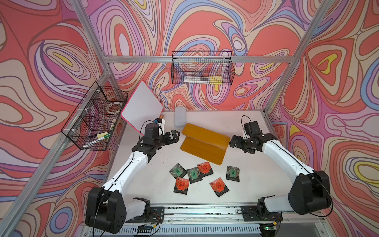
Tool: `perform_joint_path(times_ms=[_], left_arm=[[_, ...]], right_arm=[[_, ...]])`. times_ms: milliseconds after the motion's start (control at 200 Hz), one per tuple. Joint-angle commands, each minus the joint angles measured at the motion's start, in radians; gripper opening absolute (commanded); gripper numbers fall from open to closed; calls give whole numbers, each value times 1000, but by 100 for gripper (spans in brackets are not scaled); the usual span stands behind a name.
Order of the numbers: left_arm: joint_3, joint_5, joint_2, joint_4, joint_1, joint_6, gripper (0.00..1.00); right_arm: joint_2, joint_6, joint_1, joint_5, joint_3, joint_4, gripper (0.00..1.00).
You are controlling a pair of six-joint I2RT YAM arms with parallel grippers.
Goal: Place the tea bags on the shelf by color
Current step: Adjust the shelf at the center of the board.
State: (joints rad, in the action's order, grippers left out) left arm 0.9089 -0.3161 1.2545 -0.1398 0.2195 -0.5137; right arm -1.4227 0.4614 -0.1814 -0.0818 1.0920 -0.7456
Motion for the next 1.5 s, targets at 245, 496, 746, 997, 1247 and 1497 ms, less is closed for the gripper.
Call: perform_joint_path(times_ms=[245, 496, 746, 997, 1247, 1497], left_arm=[[60, -55, 50, -8, 6, 12, 99], [87, -83, 102, 1, 8, 12, 99], [128, -81, 153, -7, 9, 14, 99], [170, -78, 213, -20, 14, 17, 99], [193, -55, 262, -9, 17, 20, 99], [233, -68, 316, -9, 20, 22, 100]], right_arm=[[-64, 20, -10, 42, 96, -12, 98], [-118, 20, -11, 33, 135, 6, 98], [-167, 19, -17, 18, 169, 23, 98], [-215, 17, -32, 7, 220, 37, 98], [-259, 16, -37, 0, 264, 42, 97], [-284, 17, -40, -10, 291, 49, 97]])
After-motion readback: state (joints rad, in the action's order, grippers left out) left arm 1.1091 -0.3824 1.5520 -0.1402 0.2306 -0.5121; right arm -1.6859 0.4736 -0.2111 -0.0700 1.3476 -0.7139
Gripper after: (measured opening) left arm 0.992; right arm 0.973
